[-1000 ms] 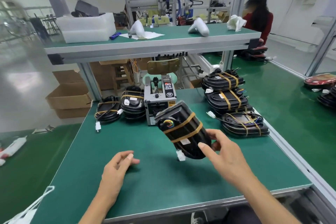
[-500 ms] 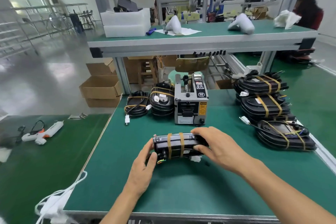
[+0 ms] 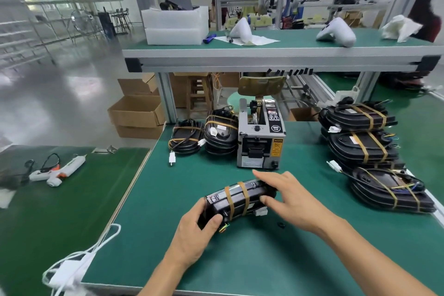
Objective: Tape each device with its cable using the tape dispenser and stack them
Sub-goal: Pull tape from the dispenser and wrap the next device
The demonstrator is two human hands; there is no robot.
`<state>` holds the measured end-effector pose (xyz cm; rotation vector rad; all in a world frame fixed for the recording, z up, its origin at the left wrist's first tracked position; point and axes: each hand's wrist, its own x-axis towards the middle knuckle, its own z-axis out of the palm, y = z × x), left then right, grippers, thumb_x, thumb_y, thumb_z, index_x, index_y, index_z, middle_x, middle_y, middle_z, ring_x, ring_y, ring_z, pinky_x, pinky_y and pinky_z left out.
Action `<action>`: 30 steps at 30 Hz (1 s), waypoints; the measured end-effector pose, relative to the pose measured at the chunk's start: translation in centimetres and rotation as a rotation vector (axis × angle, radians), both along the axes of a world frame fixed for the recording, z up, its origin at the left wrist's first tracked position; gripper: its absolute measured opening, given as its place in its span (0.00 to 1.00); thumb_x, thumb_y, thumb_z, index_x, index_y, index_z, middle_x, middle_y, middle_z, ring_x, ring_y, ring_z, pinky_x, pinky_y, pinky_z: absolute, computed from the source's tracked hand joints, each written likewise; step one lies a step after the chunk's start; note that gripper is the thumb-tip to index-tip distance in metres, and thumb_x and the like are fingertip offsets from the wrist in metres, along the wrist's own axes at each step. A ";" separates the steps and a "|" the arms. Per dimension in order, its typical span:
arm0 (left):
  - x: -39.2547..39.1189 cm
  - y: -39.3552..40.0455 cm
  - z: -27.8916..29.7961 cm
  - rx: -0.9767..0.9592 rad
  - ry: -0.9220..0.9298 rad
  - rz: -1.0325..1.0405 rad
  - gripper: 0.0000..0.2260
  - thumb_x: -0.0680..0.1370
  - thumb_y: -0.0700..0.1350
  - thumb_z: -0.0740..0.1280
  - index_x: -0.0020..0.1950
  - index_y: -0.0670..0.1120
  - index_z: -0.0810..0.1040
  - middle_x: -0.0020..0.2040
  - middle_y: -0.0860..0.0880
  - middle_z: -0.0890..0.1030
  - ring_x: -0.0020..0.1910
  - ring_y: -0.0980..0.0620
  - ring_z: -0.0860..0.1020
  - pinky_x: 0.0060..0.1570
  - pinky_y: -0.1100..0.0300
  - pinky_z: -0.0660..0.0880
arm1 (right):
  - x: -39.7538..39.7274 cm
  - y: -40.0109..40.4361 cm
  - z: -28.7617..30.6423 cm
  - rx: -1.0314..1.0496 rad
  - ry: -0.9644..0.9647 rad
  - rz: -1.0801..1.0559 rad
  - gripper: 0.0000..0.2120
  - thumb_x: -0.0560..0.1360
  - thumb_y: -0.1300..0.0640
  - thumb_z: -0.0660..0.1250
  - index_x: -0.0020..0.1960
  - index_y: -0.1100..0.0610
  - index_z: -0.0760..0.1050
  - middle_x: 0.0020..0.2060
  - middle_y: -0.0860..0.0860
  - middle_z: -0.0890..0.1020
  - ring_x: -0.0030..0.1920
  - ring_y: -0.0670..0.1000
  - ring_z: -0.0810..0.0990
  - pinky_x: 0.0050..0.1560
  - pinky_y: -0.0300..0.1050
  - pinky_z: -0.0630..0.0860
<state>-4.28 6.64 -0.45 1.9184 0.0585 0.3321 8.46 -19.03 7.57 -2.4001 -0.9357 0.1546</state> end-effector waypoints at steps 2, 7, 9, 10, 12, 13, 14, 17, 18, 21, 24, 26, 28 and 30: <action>0.0 0.0 0.2 -0.022 0.002 0.007 0.21 0.79 0.70 0.68 0.70 0.66 0.77 0.65 0.59 0.85 0.66 0.57 0.83 0.65 0.66 0.75 | 0.3 0.1 0.4 0.137 0.094 -0.104 0.25 0.81 0.51 0.68 0.75 0.37 0.70 0.64 0.32 0.77 0.59 0.36 0.72 0.64 0.35 0.66; 0.0 0.3 0.2 -0.082 -0.026 0.027 0.21 0.76 0.68 0.73 0.67 0.63 0.82 0.62 0.55 0.87 0.63 0.53 0.84 0.65 0.61 0.78 | 3.1 2.2 2.2 0.512 0.225 -0.547 0.09 0.78 0.57 0.69 0.51 0.47 0.86 0.43 0.41 0.86 0.46 0.48 0.84 0.50 0.44 0.77; 0.0 0.4 -0.1 -0.110 -0.032 0.029 0.19 0.75 0.64 0.76 0.63 0.61 0.85 0.59 0.52 0.88 0.60 0.49 0.85 0.63 0.56 0.80 | 4.2 3.7 2.4 0.527 0.258 -0.648 0.10 0.77 0.58 0.68 0.41 0.51 0.85 0.39 0.45 0.86 0.40 0.51 0.81 0.45 0.44 0.77; 0.1 0.4 -0.2 -0.133 -0.033 0.029 0.18 0.73 0.61 0.78 0.61 0.59 0.86 0.58 0.50 0.89 0.59 0.47 0.86 0.62 0.56 0.80 | 4.7 4.6 2.3 0.527 0.273 -0.692 0.10 0.76 0.59 0.67 0.39 0.56 0.84 0.38 0.51 0.86 0.37 0.51 0.78 0.42 0.44 0.76; 0.1 0.3 -0.2 -0.164 -0.035 0.034 0.17 0.70 0.58 0.79 0.58 0.59 0.88 0.55 0.48 0.89 0.57 0.45 0.86 0.58 0.60 0.81 | 5.3 6.1 2.2 0.534 0.307 -0.754 0.09 0.74 0.61 0.65 0.41 0.62 0.83 0.41 0.59 0.85 0.33 0.50 0.76 0.41 0.47 0.77; 0.1 0.3 -0.2 -0.168 -0.034 0.037 0.17 0.69 0.58 0.80 0.56 0.58 0.88 0.54 0.48 0.89 0.55 0.45 0.86 0.57 0.62 0.81 | 5.6 6.8 2.1 0.547 0.322 -0.774 0.09 0.74 0.62 0.64 0.41 0.62 0.83 0.40 0.59 0.85 0.31 0.49 0.78 0.43 0.49 0.81; 0.2 0.3 -0.2 -0.168 -0.033 0.035 0.17 0.68 0.57 0.80 0.55 0.58 0.88 0.53 0.48 0.89 0.54 0.45 0.86 0.55 0.63 0.80 | 5.7 7.4 2.0 0.568 0.335 -0.793 0.10 0.75 0.62 0.64 0.39 0.60 0.83 0.38 0.56 0.85 0.30 0.48 0.81 0.45 0.51 0.82; 0.2 0.4 -0.2 -0.172 -0.026 0.024 0.17 0.67 0.58 0.81 0.54 0.57 0.89 0.52 0.49 0.90 0.54 0.47 0.87 0.55 0.64 0.80 | 6.1 8.6 1.7 0.649 0.372 -0.832 0.12 0.78 0.63 0.65 0.44 0.52 0.84 0.46 0.45 0.84 0.33 0.49 0.85 0.41 0.44 0.81; 0.3 0.5 -0.2 -0.176 -0.024 0.021 0.18 0.67 0.58 0.82 0.55 0.58 0.89 0.53 0.49 0.90 0.54 0.47 0.87 0.56 0.64 0.80 | 6.3 8.9 1.5 0.668 0.383 -0.847 0.11 0.79 0.63 0.65 0.50 0.52 0.85 0.48 0.45 0.84 0.35 0.50 0.85 0.39 0.43 0.79; 0.3 0.6 -0.4 -0.187 -0.015 0.014 0.19 0.67 0.59 0.82 0.56 0.58 0.89 0.54 0.49 0.90 0.55 0.48 0.87 0.58 0.63 0.80 | 6.8 9.5 1.2 0.689 0.418 -0.928 0.09 0.78 0.64 0.64 0.50 0.60 0.84 0.41 0.49 0.85 0.37 0.53 0.85 0.44 0.48 0.83; 0.4 0.7 -0.4 -0.200 -0.013 0.010 0.22 0.66 0.63 0.83 0.57 0.58 0.88 0.54 0.49 0.90 0.56 0.48 0.87 0.58 0.63 0.80 | 7.4 10.0 1.3 0.714 0.438 -0.999 0.08 0.75 0.67 0.64 0.45 0.66 0.82 0.41 0.57 0.86 0.33 0.53 0.83 0.39 0.46 0.79; 0.3 0.7 -0.3 -0.209 -0.013 0.012 0.25 0.65 0.68 0.83 0.57 0.58 0.88 0.54 0.50 0.90 0.56 0.50 0.87 0.58 0.64 0.80 | 7.9 10.2 1.5 0.754 0.487 -1.039 0.10 0.75 0.67 0.65 0.42 0.63 0.85 0.33 0.54 0.85 0.31 0.50 0.83 0.34 0.39 0.74; 0.2 0.6 -0.1 -0.210 -0.007 0.007 0.25 0.66 0.67 0.83 0.58 0.58 0.88 0.54 0.50 0.90 0.55 0.51 0.87 0.57 0.65 0.79 | 8.6 10.3 1.7 0.807 0.555 -1.084 0.08 0.76 0.67 0.67 0.44 0.61 0.84 0.29 0.52 0.83 0.31 0.50 0.83 0.33 0.40 0.75; 0.1 0.5 0.1 -0.207 -0.003 0.000 0.22 0.67 0.63 0.83 0.57 0.57 0.88 0.53 0.50 0.90 0.54 0.51 0.87 0.56 0.65 0.78 | 9.2 10.4 1.9 0.856 0.622 -1.116 0.04 0.77 0.68 0.68 0.48 0.64 0.82 0.32 0.54 0.83 0.30 0.51 0.82 0.31 0.41 0.76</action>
